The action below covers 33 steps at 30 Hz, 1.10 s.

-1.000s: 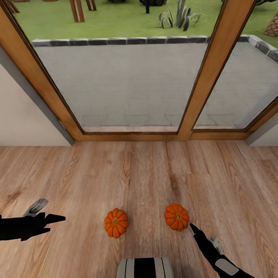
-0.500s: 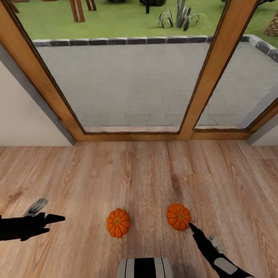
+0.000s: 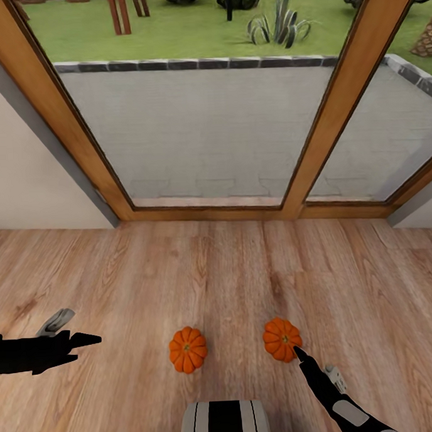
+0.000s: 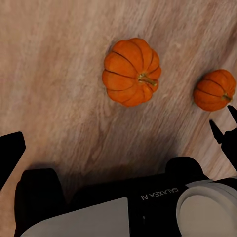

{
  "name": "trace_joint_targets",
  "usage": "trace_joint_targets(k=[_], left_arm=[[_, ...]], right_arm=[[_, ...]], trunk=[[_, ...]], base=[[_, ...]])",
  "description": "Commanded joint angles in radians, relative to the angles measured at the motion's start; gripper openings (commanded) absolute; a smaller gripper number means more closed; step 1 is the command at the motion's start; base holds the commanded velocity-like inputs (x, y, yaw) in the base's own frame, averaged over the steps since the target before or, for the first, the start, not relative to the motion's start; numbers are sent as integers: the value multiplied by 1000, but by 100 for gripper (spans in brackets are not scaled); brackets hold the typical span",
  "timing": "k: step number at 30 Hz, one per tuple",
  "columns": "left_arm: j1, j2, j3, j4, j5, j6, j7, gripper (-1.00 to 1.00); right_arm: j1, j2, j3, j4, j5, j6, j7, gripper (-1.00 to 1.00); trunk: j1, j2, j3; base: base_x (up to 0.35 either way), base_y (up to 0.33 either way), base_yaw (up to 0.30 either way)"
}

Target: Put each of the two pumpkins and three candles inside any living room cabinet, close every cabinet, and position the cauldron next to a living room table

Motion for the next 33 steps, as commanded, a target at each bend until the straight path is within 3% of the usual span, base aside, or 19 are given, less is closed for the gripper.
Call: trace_joint_targets(k=[1, 33], left_arm=[[-1, 1, -2, 0, 10, 1, 9, 100], [-1, -1, -4, -3, 10, 0, 9, 100]], right_arm=[[0, -1, 9, 0, -8, -5, 2, 100], [0, -1, 9, 1, -8, -8, 2, 100]], trunk=[[0, 0, -1], [0, 0, -1]], base=[[38, 31, 0], [31, 14, 0]])
